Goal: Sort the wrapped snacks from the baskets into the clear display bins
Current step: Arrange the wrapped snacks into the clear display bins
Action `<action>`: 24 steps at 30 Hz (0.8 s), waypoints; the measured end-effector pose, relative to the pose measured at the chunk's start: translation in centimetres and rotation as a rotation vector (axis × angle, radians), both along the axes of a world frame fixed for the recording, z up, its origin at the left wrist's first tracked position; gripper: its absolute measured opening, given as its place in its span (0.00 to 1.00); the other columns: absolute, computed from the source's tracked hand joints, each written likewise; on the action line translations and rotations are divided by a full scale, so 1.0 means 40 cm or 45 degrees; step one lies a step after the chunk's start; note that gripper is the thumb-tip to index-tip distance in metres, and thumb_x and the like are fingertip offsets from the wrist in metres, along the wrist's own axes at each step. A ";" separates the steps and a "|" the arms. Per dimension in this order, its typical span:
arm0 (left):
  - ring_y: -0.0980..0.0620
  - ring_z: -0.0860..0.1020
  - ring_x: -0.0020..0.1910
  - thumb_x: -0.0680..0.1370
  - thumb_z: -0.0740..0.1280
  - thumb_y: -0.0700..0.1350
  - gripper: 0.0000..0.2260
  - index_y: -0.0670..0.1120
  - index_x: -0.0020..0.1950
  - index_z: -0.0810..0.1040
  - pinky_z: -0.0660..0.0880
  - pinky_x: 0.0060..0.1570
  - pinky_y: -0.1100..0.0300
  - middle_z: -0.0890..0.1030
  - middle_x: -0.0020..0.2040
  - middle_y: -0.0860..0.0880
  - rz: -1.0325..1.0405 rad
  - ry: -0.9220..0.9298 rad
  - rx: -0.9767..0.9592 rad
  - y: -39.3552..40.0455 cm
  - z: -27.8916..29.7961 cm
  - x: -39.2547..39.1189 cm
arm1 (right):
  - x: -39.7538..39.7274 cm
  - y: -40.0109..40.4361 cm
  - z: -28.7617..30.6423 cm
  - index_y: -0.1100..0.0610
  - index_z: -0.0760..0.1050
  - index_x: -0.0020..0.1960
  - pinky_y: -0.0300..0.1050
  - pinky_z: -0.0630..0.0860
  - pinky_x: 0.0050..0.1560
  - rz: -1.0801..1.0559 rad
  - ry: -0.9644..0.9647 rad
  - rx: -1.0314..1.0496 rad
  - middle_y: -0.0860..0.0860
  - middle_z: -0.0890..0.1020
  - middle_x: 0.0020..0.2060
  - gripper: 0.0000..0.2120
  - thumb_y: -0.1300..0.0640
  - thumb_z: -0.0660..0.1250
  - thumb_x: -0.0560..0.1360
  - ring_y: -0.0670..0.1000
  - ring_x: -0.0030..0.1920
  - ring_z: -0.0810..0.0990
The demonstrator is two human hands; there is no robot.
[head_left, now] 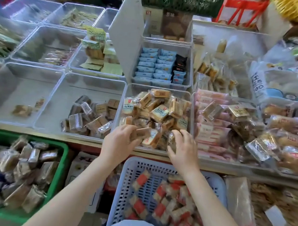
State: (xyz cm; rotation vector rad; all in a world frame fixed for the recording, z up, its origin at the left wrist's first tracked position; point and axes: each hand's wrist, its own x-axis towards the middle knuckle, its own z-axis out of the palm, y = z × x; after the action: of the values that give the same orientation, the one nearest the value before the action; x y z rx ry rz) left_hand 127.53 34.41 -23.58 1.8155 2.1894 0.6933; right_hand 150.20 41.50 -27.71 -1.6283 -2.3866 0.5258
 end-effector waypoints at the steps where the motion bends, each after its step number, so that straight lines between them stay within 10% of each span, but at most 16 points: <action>1: 0.45 0.81 0.50 0.74 0.75 0.49 0.18 0.44 0.61 0.80 0.75 0.44 0.55 0.83 0.54 0.47 0.093 -0.008 0.027 0.000 -0.006 -0.046 | 0.000 0.008 -0.021 0.56 0.66 0.74 0.57 0.60 0.76 -0.083 -0.057 -0.001 0.58 0.65 0.74 0.26 0.52 0.66 0.79 0.58 0.76 0.61; 8: 0.41 0.73 0.64 0.77 0.67 0.33 0.22 0.42 0.71 0.73 0.71 0.65 0.50 0.77 0.64 0.41 0.341 -0.030 0.108 0.080 -0.082 -0.280 | -0.013 0.003 -0.096 0.59 0.69 0.74 0.61 0.58 0.75 -0.264 -0.298 0.016 0.58 0.68 0.75 0.30 0.47 0.49 0.77 0.58 0.79 0.55; 14: 0.45 0.36 0.79 0.84 0.54 0.51 0.26 0.44 0.81 0.54 0.48 0.76 0.43 0.45 0.82 0.43 0.134 -0.024 -0.769 0.130 -0.211 -0.307 | -0.017 0.005 -0.094 0.59 0.69 0.74 0.62 0.59 0.75 -0.265 -0.326 0.018 0.58 0.69 0.74 0.33 0.44 0.44 0.77 0.58 0.79 0.55; 18: 0.48 0.53 0.80 0.84 0.51 0.48 0.21 0.49 0.77 0.64 0.59 0.74 0.42 0.62 0.79 0.49 0.036 0.030 -0.735 0.137 -0.213 -0.300 | -0.014 0.003 -0.100 0.59 0.70 0.73 0.62 0.60 0.74 -0.267 -0.330 0.046 0.58 0.71 0.73 0.32 0.45 0.45 0.78 0.59 0.79 0.57; 24: 0.43 0.71 0.66 0.82 0.59 0.47 0.16 0.43 0.67 0.75 0.66 0.65 0.45 0.78 0.65 0.44 0.306 -0.162 0.006 0.114 -0.119 -0.148 | -0.010 0.008 -0.087 0.57 0.67 0.75 0.59 0.53 0.77 -0.215 -0.290 -0.061 0.56 0.66 0.76 0.33 0.43 0.43 0.77 0.57 0.80 0.52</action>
State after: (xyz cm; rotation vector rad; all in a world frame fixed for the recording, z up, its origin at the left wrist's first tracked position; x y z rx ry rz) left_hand 121.61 38.98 -28.33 1.4795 2.3427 0.8373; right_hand 149.79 41.82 -31.19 -1.9856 -2.3737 0.3877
